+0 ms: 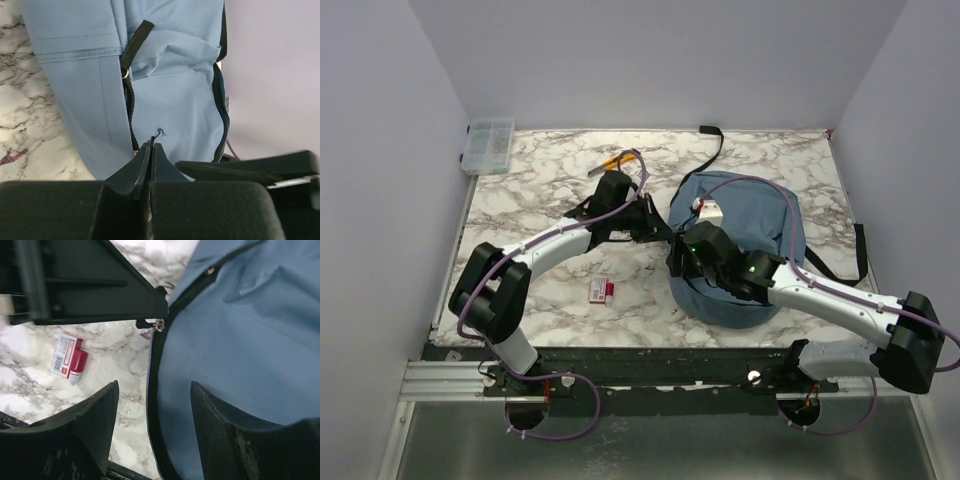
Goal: Pack the student bag
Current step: Zip the student bag at the center of the board.
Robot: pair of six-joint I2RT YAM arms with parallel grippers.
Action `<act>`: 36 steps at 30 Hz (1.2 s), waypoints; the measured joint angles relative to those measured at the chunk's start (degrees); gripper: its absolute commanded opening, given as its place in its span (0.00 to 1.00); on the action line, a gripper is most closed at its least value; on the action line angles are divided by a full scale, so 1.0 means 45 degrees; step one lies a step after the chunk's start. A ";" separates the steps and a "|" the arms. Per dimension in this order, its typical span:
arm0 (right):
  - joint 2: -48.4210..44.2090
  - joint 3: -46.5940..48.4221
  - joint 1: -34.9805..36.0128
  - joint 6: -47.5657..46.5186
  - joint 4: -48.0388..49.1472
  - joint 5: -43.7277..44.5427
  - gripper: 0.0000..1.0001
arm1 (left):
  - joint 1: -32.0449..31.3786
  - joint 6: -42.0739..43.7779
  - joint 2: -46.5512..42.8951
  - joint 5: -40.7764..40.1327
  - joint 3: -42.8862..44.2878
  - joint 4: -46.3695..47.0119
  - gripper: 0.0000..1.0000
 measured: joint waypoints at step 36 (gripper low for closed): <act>-0.0311 -0.2992 -0.0189 0.0661 0.3157 -0.1132 0.44 | 0.0160 0.1297 0.4197 -0.0398 0.5935 -0.3322 0.55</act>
